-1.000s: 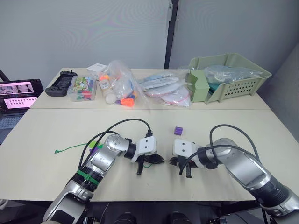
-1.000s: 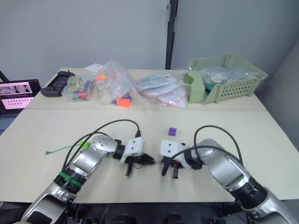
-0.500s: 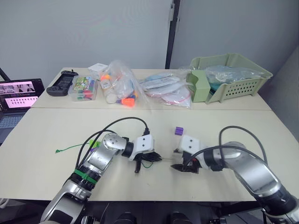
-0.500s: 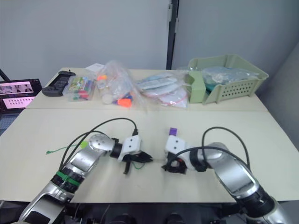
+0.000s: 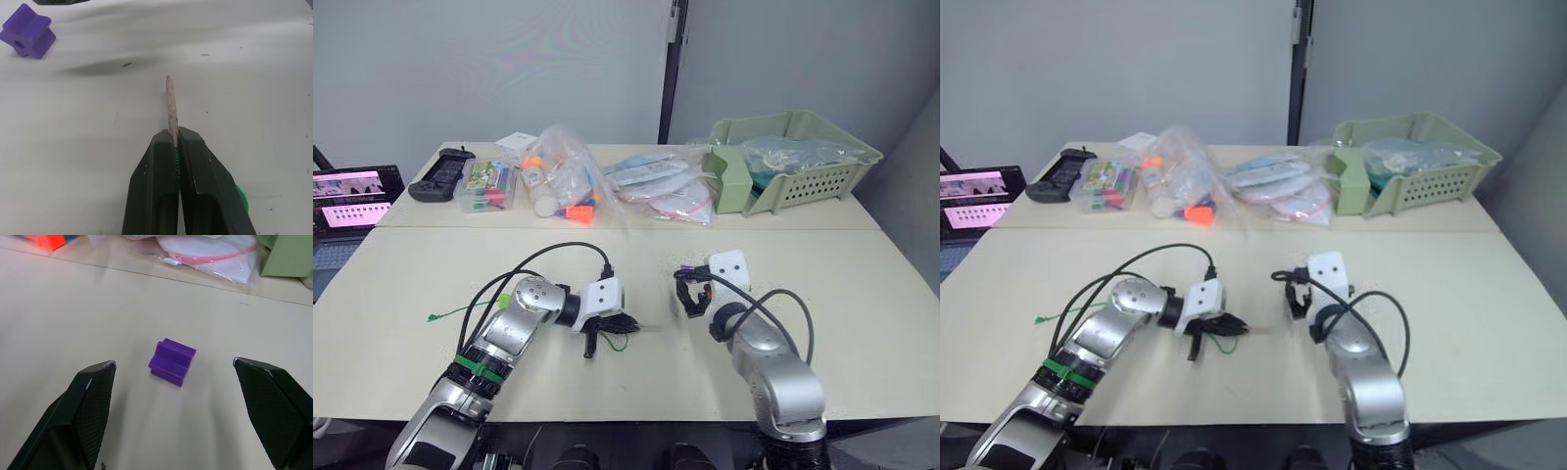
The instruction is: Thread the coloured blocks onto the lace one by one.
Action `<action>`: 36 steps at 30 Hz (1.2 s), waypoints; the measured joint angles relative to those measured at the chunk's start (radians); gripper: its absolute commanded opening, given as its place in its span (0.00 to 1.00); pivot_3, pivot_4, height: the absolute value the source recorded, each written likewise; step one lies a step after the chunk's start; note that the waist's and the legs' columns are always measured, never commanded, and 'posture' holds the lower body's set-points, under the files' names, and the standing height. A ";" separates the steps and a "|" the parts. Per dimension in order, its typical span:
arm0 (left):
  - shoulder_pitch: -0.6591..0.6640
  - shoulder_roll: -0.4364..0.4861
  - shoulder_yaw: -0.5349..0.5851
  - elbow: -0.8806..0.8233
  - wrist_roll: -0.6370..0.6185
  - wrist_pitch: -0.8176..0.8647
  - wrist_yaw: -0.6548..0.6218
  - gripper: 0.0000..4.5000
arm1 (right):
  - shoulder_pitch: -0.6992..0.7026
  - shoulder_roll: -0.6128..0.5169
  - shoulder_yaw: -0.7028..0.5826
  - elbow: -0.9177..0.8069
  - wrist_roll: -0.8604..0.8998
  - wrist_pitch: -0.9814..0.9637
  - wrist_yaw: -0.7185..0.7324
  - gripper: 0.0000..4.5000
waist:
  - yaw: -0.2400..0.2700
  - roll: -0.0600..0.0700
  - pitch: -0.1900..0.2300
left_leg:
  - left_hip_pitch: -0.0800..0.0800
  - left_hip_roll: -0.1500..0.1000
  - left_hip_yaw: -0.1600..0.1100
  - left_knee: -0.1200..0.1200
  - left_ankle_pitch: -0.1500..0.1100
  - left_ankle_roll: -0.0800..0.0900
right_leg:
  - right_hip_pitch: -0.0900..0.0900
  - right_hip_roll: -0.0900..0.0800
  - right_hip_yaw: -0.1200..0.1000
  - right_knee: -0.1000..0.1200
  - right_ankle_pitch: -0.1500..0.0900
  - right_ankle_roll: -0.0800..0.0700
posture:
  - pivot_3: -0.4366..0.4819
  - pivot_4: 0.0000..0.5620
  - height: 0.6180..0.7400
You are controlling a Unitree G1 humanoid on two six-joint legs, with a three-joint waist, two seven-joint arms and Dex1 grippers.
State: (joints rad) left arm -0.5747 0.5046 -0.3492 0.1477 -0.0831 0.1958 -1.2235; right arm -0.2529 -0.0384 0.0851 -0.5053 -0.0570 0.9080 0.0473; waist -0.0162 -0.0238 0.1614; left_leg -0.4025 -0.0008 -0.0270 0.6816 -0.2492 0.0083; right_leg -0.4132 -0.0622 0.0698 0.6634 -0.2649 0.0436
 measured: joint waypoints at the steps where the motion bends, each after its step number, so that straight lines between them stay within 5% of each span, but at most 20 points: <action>1: 0.000 0.001 0.001 0.000 0.000 0.001 0.000 0.00 | 0.000 0.019 0.008 0.033 -0.002 -0.032 -0.016 0.90 | -0.002 0.000 0.000 | 0.000 0.000 0.000 0.000 0.000 0.000 | 0.000 0.000 0.000 0.000 0.000 0.000 | 0.48 0.27 1.00; 17: 0.013 0.007 0.013 -0.014 -0.001 0.006 0.017 0.00 | -0.163 0.109 -0.069 0.558 -0.001 -0.401 -0.169 0.90 | -0.029 0.000 0.000 | -0.004 0.001 0.000 -0.003 0.001 -0.001 | -0.008 0.001 0.001 0.002 0.001 -0.002 | 0.48 0.27 1.00; 26: 0.020 0.008 0.014 -0.016 0.000 0.006 0.021 0.00 | -0.146 0.133 -0.050 0.563 0.002 -0.432 -0.145 0.26 | -0.029 0.000 0.000 | -0.004 0.001 0.000 -0.003 0.001 -0.001 | -0.008 0.001 0.001 0.002 0.001 -0.002 | 0.48 0.27 1.00; 32: 0.022 0.009 0.014 -0.015 0.000 0.005 0.021 0.00 | -0.105 0.137 -0.051 0.510 0.003 -0.430 -0.141 0.26 | -0.029 0.000 0.000 | -0.004 0.001 0.000 -0.003 0.001 -0.001 | -0.008 0.001 0.001 0.002 0.001 -0.002 | 0.48 0.27 1.00; 36: 0.022 0.011 0.016 -0.013 0.000 0.004 0.023 0.00 | 0.020 0.113 -0.014 0.288 0.002 -0.351 -0.138 0.26 | -0.025 0.001 0.000 | -0.005 0.001 0.000 -0.003 0.000 -0.001 | -0.008 0.000 0.001 0.002 0.001 -0.002 | 0.48 0.27 1.00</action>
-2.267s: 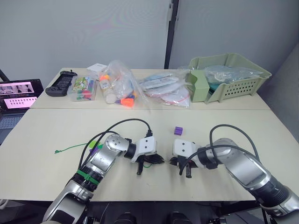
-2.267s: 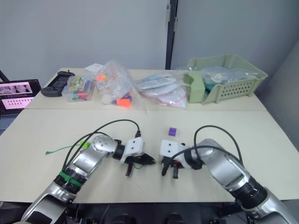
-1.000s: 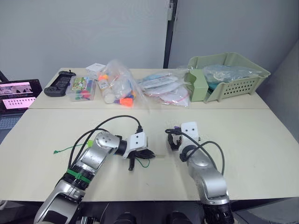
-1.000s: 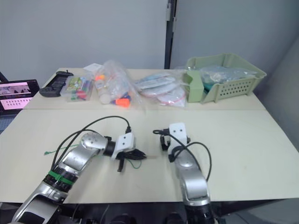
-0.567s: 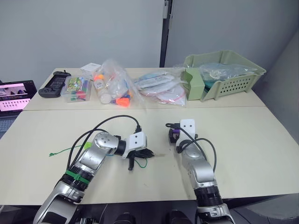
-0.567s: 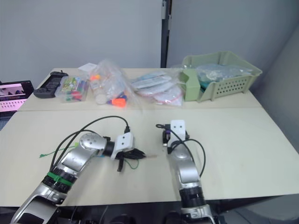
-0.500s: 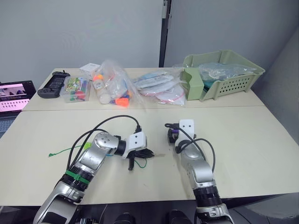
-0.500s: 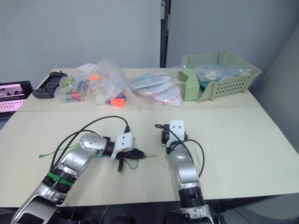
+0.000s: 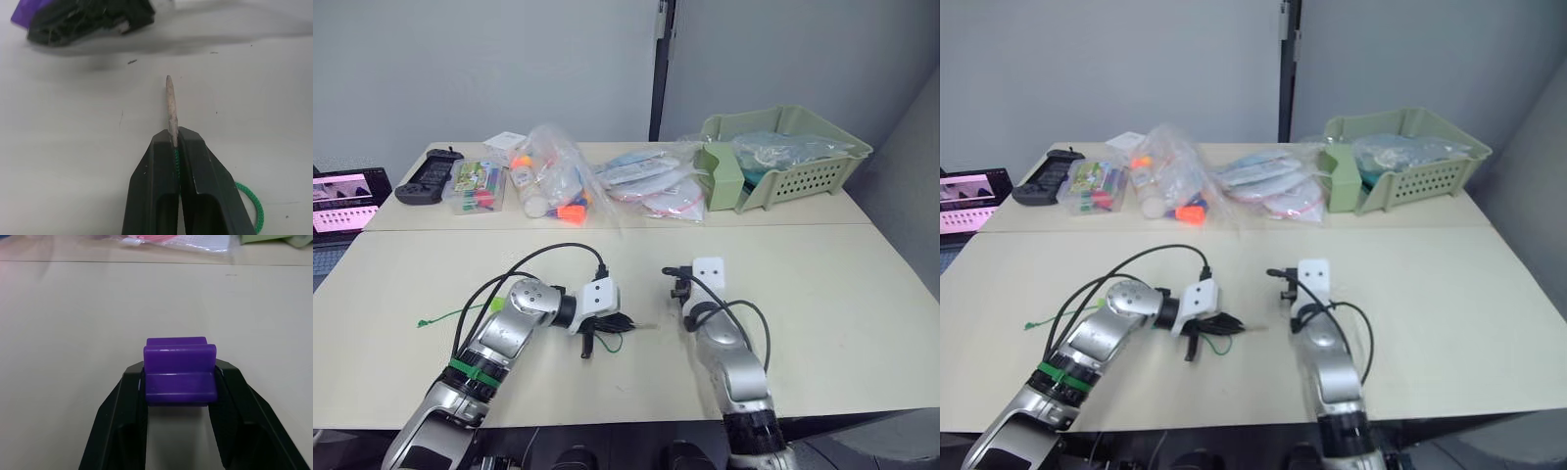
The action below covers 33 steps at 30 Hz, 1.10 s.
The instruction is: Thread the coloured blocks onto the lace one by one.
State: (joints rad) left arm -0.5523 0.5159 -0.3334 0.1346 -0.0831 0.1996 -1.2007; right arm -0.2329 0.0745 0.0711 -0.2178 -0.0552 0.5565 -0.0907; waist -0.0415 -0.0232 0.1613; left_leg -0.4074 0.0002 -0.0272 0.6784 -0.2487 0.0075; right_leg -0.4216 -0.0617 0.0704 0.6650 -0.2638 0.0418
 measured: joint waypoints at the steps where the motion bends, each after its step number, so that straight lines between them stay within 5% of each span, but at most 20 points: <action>1: 0.000 0.000 0.002 0.001 0.000 0.000 0.002 0.00 | 0.063 -0.005 0.023 -0.089 0.000 0.037 -0.001 0.26 | 0.000 0.000 0.000 | 0.000 0.000 0.000 0.000 0.000 0.000 | 0.000 0.000 0.000 0.000 0.000 0.000 | 0.48 0.27 1.00; 9: -0.015 -0.005 0.002 0.023 0.001 -0.003 0.003 0.00 | 0.324 -0.012 0.164 -0.347 0.013 0.204 -0.030 0.26 | -0.003 0.000 0.000 | 0.002 0.001 0.000 0.001 0.002 0.001 | 0.001 0.001 0.000 0.000 0.000 0.000 | 0.48 0.27 1.00; 18: -0.027 0.005 0.003 0.038 0.001 -0.006 -0.009 0.00 | 0.353 -0.013 0.169 -0.351 0.081 0.172 -0.050 0.26 | -0.004 -0.002 -0.001 | 0.003 0.002 0.000 0.000 0.002 0.001 | 0.003 0.002 0.000 -0.001 0.000 0.000 | 0.48 0.27 1.00; 19: -0.027 0.005 0.003 0.038 0.001 -0.006 -0.009 0.00 | 0.354 -0.013 0.168 -0.347 0.086 0.161 -0.052 0.50 | -0.005 -0.002 -0.001 | 0.003 0.002 0.000 0.000 0.002 0.001 | 0.003 0.002 0.000 -0.001 0.000 0.000 | 0.48 0.27 1.00; 26: -0.027 0.005 0.003 0.038 0.001 -0.006 -0.008 0.00 | 0.356 -0.055 0.200 -0.390 0.096 0.070 -0.010 0.99 | -0.002 -0.002 -0.001 | 0.001 0.001 0.000 0.001 0.002 0.001 | 0.001 0.001 0.000 -0.001 0.000 0.000 | 0.48 0.27 1.00; 33: -0.027 0.003 0.003 0.038 0.001 -0.005 -0.004 0.00 | 0.279 -0.324 0.176 -0.537 0.190 0.062 0.269 0.99 | 0.000 -0.003 -0.001 | 0.001 0.000 0.000 0.002 0.002 0.001 | 0.003 0.001 0.000 -0.001 0.000 0.000 | 0.48 0.27 1.00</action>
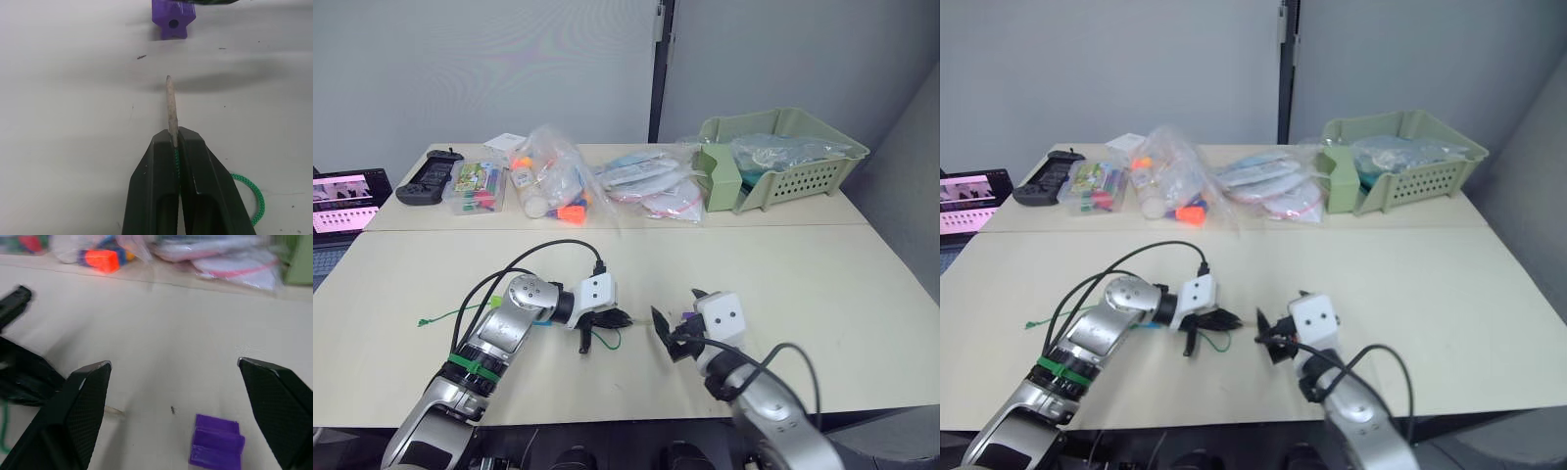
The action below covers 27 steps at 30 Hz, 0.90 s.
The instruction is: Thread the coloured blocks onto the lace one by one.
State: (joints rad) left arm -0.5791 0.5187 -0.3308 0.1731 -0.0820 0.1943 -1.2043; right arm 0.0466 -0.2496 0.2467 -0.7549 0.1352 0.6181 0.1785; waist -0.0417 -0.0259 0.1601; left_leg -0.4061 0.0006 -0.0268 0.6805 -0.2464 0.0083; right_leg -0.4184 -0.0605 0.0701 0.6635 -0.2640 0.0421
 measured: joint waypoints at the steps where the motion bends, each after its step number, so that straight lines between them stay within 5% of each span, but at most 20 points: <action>1: 0.000 -0.002 0.000 0.000 0.000 0.000 0.001 0.00 | -0.030 -0.048 -0.032 -0.010 0.061 0.006 0.081 0.99 | 0.000 0.000 0.000 | 0.001 0.000 0.000 0.000 0.000 0.000 | 0.001 0.000 0.000 0.000 0.000 0.000 | 0.48 0.27 1.00; 4: 0.000 -0.006 0.000 -0.003 0.000 0.002 0.005 0.00 | -0.095 -0.184 -0.130 0.003 0.244 0.053 0.303 0.99 | 0.001 0.000 0.000 | 0.002 0.000 -0.001 0.000 0.000 0.000 | 0.003 0.001 -0.001 0.000 0.000 0.000 | 0.48 0.27 1.00; 6: 0.001 -0.009 0.000 -0.008 0.000 0.004 0.009 0.00 | -0.169 -0.372 -0.152 0.089 0.324 0.073 0.501 0.99 | 0.001 0.001 0.001 | 0.002 -0.001 0.000 0.001 0.000 0.001 | 0.006 0.000 -0.001 -0.002 0.000 0.000 | 0.48 0.27 1.00; 12: 0.015 -0.009 0.000 -0.058 -0.001 0.024 0.015 0.00 | -0.363 -0.599 -0.122 0.370 0.303 -0.006 0.831 0.99 | 0.005 0.000 0.001 | 0.007 0.001 0.000 -0.001 0.001 0.002 | 0.013 0.001 -0.003 -0.008 0.000 0.001 | 0.48 0.27 1.00; 20: 0.053 -0.007 0.000 -0.147 -0.003 0.071 0.021 0.00 | -0.503 -0.580 0.054 0.657 0.118 -0.226 1.009 0.99 | 0.007 0.000 0.001 | 0.007 0.000 -0.001 0.000 0.000 0.003 | 0.013 0.000 -0.002 -0.007 0.000 0.001 | 0.48 0.27 1.00; 27: 0.080 0.004 -0.001 -0.200 -0.006 0.098 0.021 0.00 | -0.564 -0.531 0.080 0.791 0.051 -0.312 1.043 0.99 | 0.015 0.000 0.001 | 0.007 0.000 -0.001 0.000 0.000 0.003 | 0.012 -0.001 -0.002 -0.007 0.000 0.000 | 0.48 0.27 1.00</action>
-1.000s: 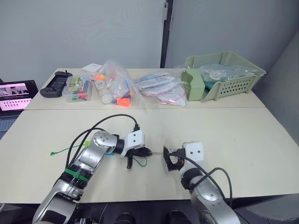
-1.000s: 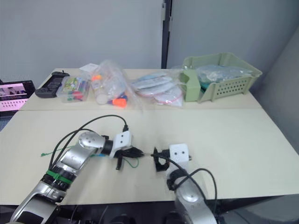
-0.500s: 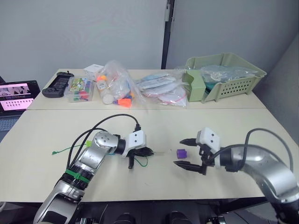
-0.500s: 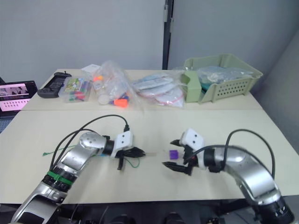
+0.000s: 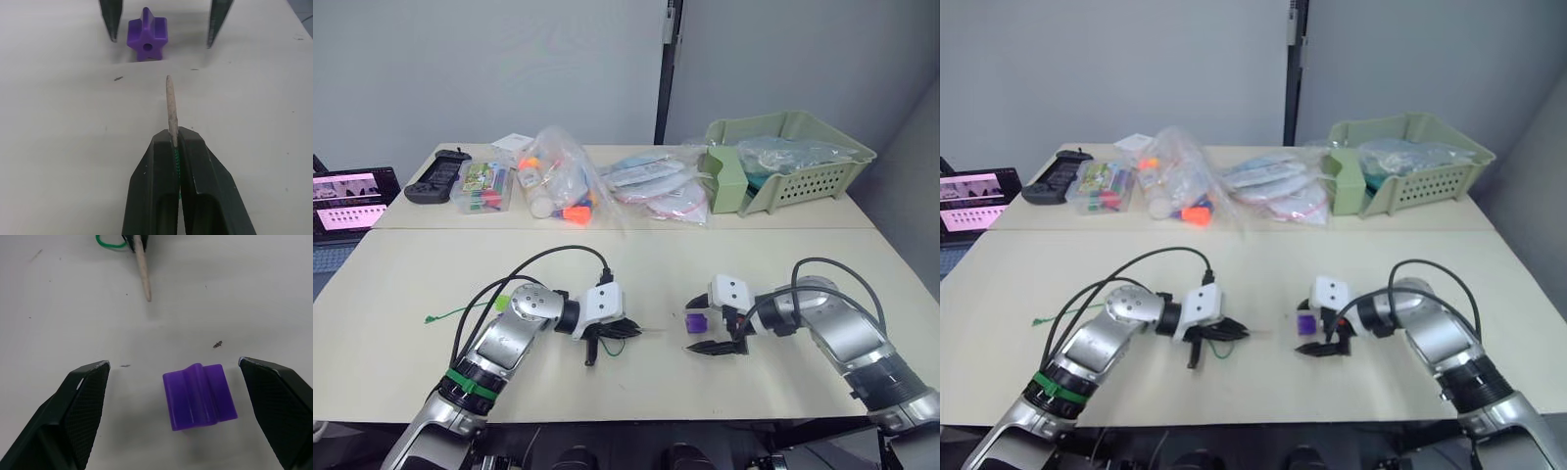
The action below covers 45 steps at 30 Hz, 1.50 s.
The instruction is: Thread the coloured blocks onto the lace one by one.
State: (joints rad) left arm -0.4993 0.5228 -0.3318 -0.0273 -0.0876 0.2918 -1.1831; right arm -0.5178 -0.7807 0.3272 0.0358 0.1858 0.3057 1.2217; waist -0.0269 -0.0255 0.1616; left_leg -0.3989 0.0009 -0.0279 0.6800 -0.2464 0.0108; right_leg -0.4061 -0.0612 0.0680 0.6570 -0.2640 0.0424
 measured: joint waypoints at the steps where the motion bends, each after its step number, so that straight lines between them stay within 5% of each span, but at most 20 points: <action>1: 0.000 0.002 0.000 -0.010 0.000 0.008 0.001 0.00 | -0.006 0.006 0.001 0.018 -0.008 -0.008 0.005 0.99 | 0.003 0.000 0.000 | 0.000 0.000 0.000 0.000 0.000 0.000 | 0.000 0.000 0.000 0.000 0.000 0.000 | 0.48 0.27 1.00; 7: 0.000 0.001 -0.005 -0.044 0.004 0.044 0.023 0.00 | -0.015 0.018 0.001 0.059 -0.020 -0.041 0.020 0.99 | 0.012 0.000 0.000 | 0.000 0.000 0.000 0.000 0.000 0.000 | 0.000 0.000 0.000 0.000 0.000 0.000 | 0.48 0.27 1.00; 17: -0.024 -0.020 -0.026 -0.076 0.003 0.099 0.040 0.00 | -0.007 0.022 -0.010 0.075 -0.031 -0.066 0.015 0.31 | 0.012 0.000 0.000 | 0.000 0.000 0.000 0.000 0.000 0.000 | 0.000 0.000 0.000 0.000 0.000 0.000 | 0.48 0.27 1.00; 30: -0.066 -0.056 -0.097 -0.087 0.037 0.140 0.089 0.00 | 0.077 0.065 -0.018 -0.111 -0.019 0.068 -0.028 0.31 | 0.010 0.000 0.000 | 0.000 0.000 0.000 0.000 0.000 0.000 | 0.000 0.000 0.000 0.001 0.000 0.000 | 0.48 0.27 1.00; 45: -0.067 -0.021 -0.139 -0.160 0.067 0.332 0.121 0.00 | 0.069 0.064 -0.007 -0.120 -0.056 0.092 -0.044 0.31 | 0.012 0.000 0.000 | 0.002 0.000 0.000 0.001 0.000 0.000 | 0.002 0.000 0.000 0.000 0.000 0.000 | 0.48 0.27 1.00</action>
State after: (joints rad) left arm -0.5660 0.5018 -0.4707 -0.1875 -0.0204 0.6237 -1.0621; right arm -0.4485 -0.7171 0.3200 -0.0841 0.1302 0.3974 1.1773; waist -0.0151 -0.0255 0.1616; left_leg -0.3968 0.0007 -0.0280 0.6807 -0.2463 0.0106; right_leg -0.4039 -0.0608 0.0680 0.6573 -0.2641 0.0425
